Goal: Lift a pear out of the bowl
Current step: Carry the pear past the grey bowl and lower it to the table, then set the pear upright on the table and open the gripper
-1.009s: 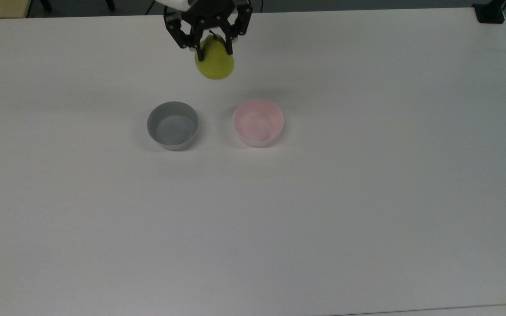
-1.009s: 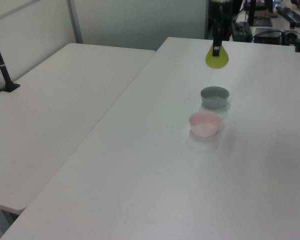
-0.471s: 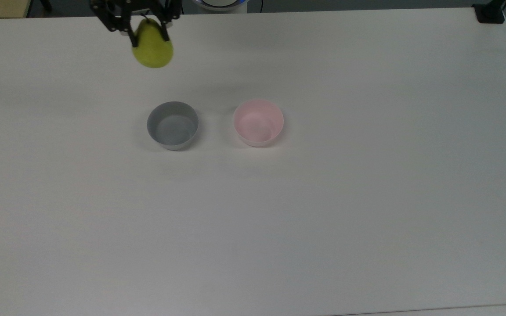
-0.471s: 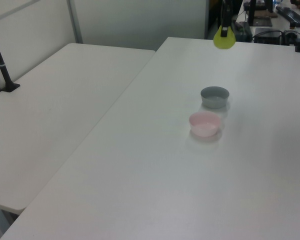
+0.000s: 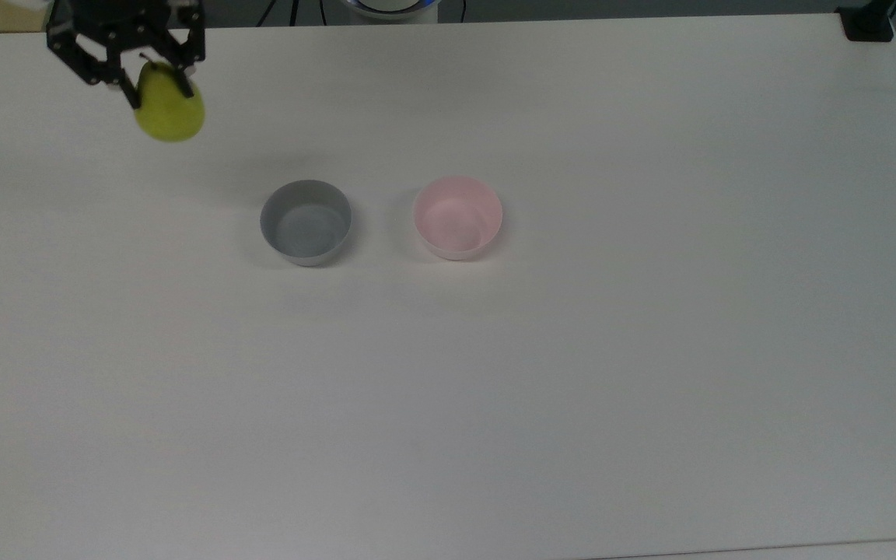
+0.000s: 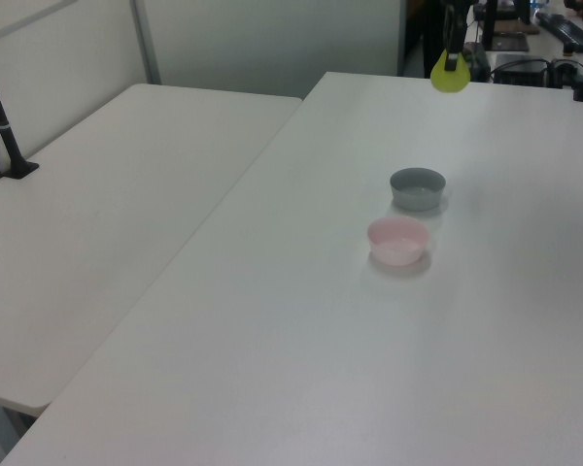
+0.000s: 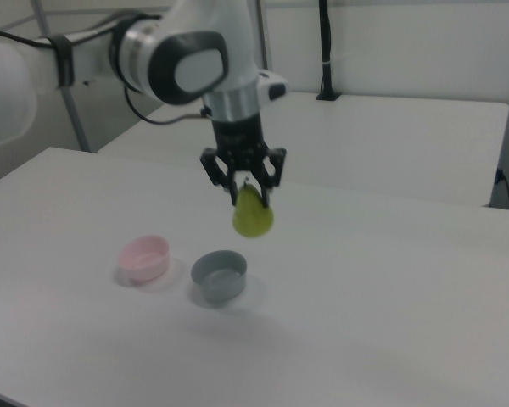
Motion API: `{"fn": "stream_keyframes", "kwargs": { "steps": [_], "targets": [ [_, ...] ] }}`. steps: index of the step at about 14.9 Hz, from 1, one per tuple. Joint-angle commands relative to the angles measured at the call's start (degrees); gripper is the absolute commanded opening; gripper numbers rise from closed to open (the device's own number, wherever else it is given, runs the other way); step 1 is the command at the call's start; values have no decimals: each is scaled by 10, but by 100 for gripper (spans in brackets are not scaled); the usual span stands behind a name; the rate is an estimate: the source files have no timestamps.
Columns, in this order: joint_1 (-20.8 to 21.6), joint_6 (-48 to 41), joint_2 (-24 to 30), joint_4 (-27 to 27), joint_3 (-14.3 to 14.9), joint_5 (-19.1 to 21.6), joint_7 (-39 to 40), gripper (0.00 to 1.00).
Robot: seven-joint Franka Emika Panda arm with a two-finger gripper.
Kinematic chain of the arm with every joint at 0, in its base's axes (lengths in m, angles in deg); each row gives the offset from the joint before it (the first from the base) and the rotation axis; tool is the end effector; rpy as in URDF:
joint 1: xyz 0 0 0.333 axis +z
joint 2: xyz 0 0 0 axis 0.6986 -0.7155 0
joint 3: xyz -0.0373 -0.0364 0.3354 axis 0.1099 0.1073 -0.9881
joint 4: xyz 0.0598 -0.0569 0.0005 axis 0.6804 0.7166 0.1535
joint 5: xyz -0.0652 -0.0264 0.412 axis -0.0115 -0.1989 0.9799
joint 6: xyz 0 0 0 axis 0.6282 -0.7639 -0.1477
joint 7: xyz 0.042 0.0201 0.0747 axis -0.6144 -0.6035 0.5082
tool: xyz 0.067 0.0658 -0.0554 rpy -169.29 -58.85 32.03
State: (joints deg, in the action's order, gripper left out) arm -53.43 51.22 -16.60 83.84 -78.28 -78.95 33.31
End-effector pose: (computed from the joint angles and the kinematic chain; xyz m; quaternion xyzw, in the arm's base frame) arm 0.6086 -0.1947 0.5704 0.9876 0.1536 0.0317 0.0017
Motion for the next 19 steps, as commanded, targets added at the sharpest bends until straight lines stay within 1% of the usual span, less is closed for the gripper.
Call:
{"fn": "stream_keyframes", "kwargs": {
  "steps": [1, 3, 5, 8, 11, 16, 17, 18, 19],
  "targets": [
    [-5, 69, -17, 52, 18, 10, 17, 0],
    [-6, 115, -26, 83, 22, 12, 17, 0],
    [-11, 147, -52, 104, 22, 12, 26, 0],
    [-12, 191, -90, 107, 22, 15, 20, 0],
    [-23, 210, -114, 107, 22, 41, 22, 0],
    [-31, 219, -131, 108, 22, 48, 18, 0],
    [-31, 219, -132, 107, 22, 59, 17, 3],
    [-31, 219, -135, 107, 22, 74, 17, 14],
    [-32, 217, -134, 107, 23, 82, 17, 45]
  ]
}}
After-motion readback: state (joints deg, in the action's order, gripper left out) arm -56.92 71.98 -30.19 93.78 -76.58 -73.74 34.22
